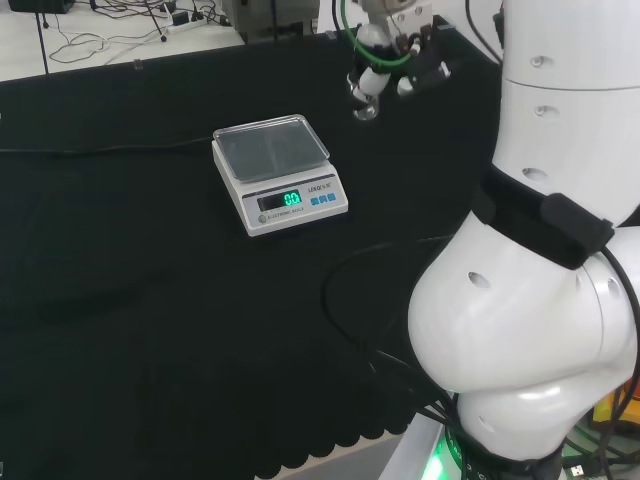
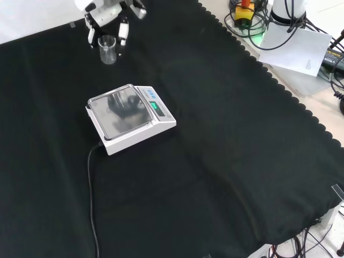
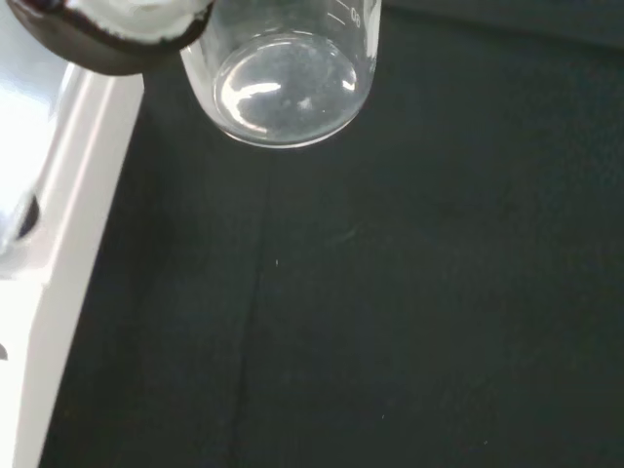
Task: Put the beaker on the electronic balance.
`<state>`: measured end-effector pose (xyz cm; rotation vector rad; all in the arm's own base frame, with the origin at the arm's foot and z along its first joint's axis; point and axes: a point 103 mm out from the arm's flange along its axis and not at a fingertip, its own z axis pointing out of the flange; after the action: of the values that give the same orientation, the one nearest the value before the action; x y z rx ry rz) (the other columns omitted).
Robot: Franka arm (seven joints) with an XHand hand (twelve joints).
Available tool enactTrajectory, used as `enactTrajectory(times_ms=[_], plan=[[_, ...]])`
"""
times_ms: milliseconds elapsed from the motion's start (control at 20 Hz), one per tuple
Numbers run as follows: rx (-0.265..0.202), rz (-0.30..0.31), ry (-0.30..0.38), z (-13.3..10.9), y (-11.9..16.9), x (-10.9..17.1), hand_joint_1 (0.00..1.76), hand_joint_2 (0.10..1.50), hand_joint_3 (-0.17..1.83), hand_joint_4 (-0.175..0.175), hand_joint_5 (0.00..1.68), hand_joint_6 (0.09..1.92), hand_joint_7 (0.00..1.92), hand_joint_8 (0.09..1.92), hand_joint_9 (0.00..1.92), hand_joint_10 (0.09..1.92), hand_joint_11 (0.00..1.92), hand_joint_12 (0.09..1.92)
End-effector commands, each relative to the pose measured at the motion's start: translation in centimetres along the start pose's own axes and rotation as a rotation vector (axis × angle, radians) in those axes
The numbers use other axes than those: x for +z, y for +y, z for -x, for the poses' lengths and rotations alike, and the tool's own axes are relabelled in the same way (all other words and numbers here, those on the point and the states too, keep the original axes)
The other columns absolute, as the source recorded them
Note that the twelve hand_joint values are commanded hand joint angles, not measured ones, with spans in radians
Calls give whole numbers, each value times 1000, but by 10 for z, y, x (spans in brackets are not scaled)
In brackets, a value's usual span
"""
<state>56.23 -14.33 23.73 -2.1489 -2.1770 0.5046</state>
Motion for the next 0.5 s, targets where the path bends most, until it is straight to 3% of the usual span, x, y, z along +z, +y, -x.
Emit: enactTrajectory(times_ms=[50,500], plan=[[-46,1,60,-4,-32,-35,1091,978,130,131,1143,757,1454,318,1512,275,1247,864],[-142,-18,119,-40,-24,-31,1091,979,131,130,1142,760,1456,314,1513,271,1247,859]])
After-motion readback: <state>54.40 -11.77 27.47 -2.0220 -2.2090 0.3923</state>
